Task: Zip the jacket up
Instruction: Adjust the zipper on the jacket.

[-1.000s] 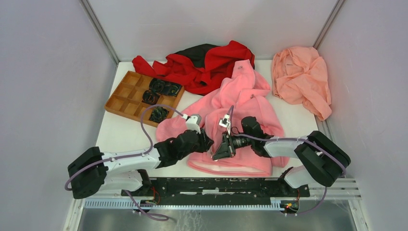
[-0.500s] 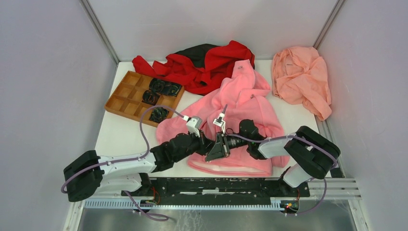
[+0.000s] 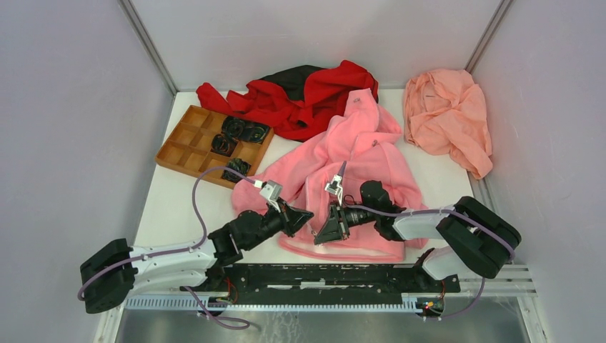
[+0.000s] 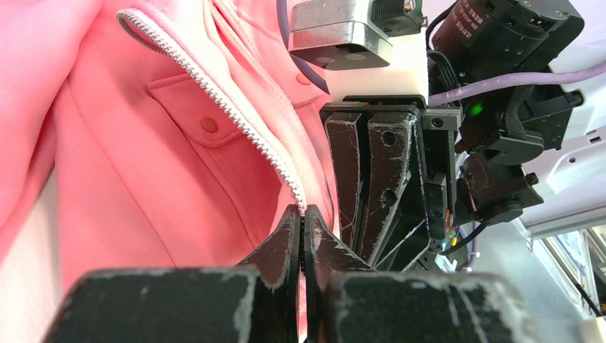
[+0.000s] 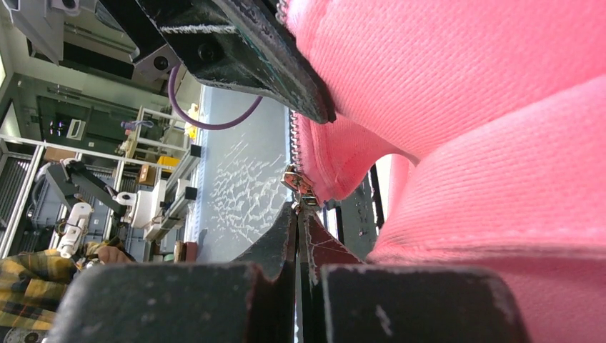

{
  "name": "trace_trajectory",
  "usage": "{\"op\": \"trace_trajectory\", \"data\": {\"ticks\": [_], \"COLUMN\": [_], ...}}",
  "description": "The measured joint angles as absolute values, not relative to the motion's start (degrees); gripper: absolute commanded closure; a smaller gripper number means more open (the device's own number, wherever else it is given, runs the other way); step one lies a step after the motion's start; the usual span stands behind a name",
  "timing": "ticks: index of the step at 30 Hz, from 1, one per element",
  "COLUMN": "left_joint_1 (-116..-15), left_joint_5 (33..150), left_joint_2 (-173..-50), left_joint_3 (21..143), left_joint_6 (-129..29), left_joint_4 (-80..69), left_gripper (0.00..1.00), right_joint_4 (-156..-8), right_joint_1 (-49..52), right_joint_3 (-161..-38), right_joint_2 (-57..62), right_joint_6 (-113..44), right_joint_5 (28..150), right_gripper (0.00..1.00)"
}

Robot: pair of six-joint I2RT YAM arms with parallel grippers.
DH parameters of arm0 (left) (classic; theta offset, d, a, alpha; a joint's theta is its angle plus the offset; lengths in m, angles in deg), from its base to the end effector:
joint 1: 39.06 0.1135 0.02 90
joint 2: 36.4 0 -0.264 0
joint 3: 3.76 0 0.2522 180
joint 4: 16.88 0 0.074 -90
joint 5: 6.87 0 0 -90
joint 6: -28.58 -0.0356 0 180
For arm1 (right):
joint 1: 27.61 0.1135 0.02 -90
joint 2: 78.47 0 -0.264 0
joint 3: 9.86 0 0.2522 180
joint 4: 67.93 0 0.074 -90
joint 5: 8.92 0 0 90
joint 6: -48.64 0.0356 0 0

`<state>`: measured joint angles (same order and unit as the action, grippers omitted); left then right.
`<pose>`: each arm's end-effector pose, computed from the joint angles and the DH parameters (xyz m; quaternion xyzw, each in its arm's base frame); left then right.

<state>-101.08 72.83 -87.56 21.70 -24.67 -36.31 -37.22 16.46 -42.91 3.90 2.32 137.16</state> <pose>0.0948 -0.1649 0.1979 0.1038 0.7369 -0.4610 0.4834 0.1507 0.1870 0.1539 -0.2767 0.7159 0.6321 0.1066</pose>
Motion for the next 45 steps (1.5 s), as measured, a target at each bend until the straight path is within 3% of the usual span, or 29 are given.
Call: {"op": "trace_trajectory", "data": {"ticks": [12, 22, 31, 45], "left_joint_1": [-101.06, -100.91, -101.45, -101.43], "left_joint_5": [74.34, 77.86, 77.75, 77.88], "left_joint_2": [-87.99, -94.92, -85.89, -85.65], "left_joint_3": [19.41, 21.66, 16.28, 15.63], "left_joint_6": [-26.26, -30.70, -35.60, -36.69], "left_joint_4": [-42.04, -47.35, -51.70, -54.28], "left_gripper": [0.98, 0.98, 0.98, 0.98], "right_joint_4": [-37.29, -37.35, -43.67, -41.27], "right_joint_1": [16.99, 20.92, 17.97, 17.97], "right_joint_3": [-43.39, -51.29, -45.38, -45.67], "right_joint_2": [3.60, 7.31, 1.30, 2.22], "right_joint_6": [1.18, 3.24, -3.96, -2.93], "right_joint_5": [138.49, 142.38, 139.04, 139.32], "right_gripper": [0.99, 1.00, 0.99, 0.95]}}
